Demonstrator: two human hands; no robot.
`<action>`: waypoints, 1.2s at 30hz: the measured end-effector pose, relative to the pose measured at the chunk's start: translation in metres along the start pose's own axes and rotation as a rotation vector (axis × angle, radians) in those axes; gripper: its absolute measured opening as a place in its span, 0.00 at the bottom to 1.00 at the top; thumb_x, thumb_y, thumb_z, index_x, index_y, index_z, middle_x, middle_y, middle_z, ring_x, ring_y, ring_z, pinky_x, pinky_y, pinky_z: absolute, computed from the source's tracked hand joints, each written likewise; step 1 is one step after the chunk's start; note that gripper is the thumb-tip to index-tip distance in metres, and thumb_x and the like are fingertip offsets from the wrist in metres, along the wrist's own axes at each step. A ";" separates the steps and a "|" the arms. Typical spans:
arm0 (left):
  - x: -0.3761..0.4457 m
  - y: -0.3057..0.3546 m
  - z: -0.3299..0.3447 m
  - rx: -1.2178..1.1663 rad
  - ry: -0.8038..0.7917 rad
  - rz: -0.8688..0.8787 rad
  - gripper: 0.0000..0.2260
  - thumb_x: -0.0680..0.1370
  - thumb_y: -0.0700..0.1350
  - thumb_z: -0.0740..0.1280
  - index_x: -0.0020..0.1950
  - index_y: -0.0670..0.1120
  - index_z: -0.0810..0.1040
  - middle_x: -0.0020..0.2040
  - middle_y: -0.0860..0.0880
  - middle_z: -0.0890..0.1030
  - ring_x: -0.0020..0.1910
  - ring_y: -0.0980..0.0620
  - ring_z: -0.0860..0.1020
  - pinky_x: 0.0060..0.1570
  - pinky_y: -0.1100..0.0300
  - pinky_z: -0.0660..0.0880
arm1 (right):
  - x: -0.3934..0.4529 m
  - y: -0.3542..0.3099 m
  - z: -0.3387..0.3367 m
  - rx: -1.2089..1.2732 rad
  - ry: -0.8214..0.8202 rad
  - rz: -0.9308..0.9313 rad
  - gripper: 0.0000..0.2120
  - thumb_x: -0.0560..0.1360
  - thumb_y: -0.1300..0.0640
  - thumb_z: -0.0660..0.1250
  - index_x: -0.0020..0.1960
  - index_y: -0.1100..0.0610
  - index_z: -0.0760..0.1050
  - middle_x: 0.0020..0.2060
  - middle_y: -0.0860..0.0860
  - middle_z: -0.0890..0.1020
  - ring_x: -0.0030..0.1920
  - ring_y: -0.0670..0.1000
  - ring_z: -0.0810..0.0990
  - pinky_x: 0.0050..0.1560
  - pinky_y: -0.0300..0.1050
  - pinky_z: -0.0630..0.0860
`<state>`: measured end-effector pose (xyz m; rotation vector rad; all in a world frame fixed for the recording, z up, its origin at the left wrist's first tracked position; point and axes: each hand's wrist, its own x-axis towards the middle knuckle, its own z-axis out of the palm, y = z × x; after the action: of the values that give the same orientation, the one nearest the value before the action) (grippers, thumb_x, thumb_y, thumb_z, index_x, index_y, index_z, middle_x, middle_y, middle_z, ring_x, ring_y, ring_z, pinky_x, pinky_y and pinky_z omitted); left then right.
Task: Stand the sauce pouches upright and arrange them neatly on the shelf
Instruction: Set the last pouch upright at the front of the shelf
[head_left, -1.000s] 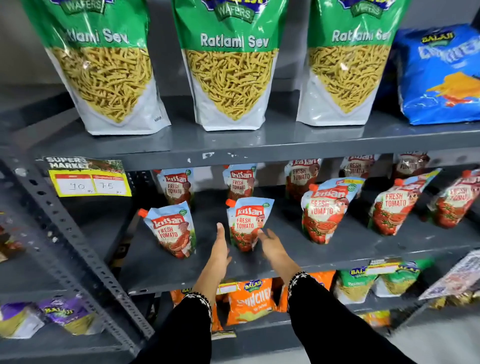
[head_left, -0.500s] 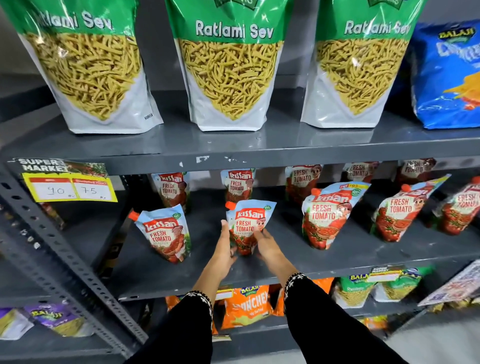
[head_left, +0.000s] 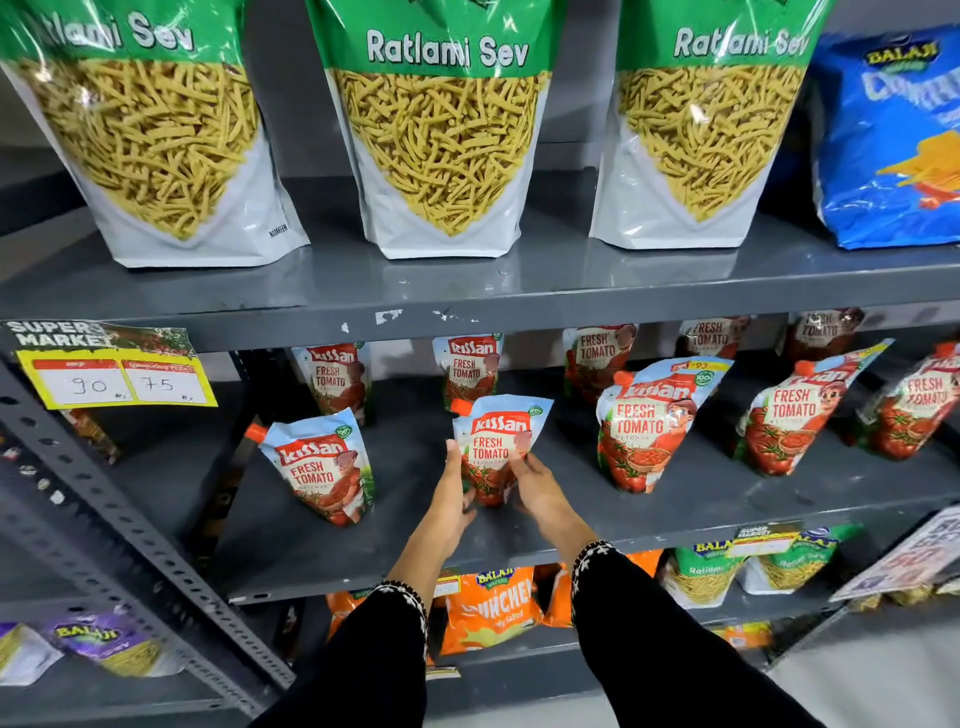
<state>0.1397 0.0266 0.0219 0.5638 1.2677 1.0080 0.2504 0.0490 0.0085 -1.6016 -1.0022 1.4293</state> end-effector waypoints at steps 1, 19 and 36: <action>-0.001 0.000 0.000 -0.001 0.001 -0.001 0.33 0.76 0.66 0.48 0.75 0.49 0.60 0.74 0.46 0.66 0.74 0.45 0.63 0.73 0.47 0.56 | -0.001 0.000 0.000 -0.004 -0.001 -0.001 0.21 0.79 0.45 0.55 0.69 0.52 0.68 0.66 0.53 0.76 0.61 0.54 0.75 0.60 0.49 0.73; -0.027 -0.013 -0.055 0.050 0.287 0.122 0.31 0.78 0.63 0.49 0.76 0.45 0.59 0.76 0.45 0.61 0.75 0.46 0.60 0.74 0.51 0.57 | -0.030 0.013 0.052 -0.051 0.441 0.030 0.23 0.78 0.55 0.59 0.68 0.68 0.60 0.66 0.67 0.67 0.63 0.67 0.71 0.63 0.57 0.69; -0.050 0.041 -0.185 -0.193 0.212 0.074 0.33 0.77 0.65 0.45 0.77 0.48 0.54 0.78 0.49 0.58 0.76 0.46 0.56 0.76 0.51 0.54 | -0.049 0.014 0.210 0.105 -0.139 0.049 0.24 0.78 0.58 0.56 0.73 0.50 0.60 0.55 0.51 0.79 0.52 0.51 0.77 0.51 0.45 0.75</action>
<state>-0.0481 -0.0287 0.0347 0.3640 1.3243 1.2625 0.0393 0.0058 -0.0036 -1.4759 -0.9555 1.6181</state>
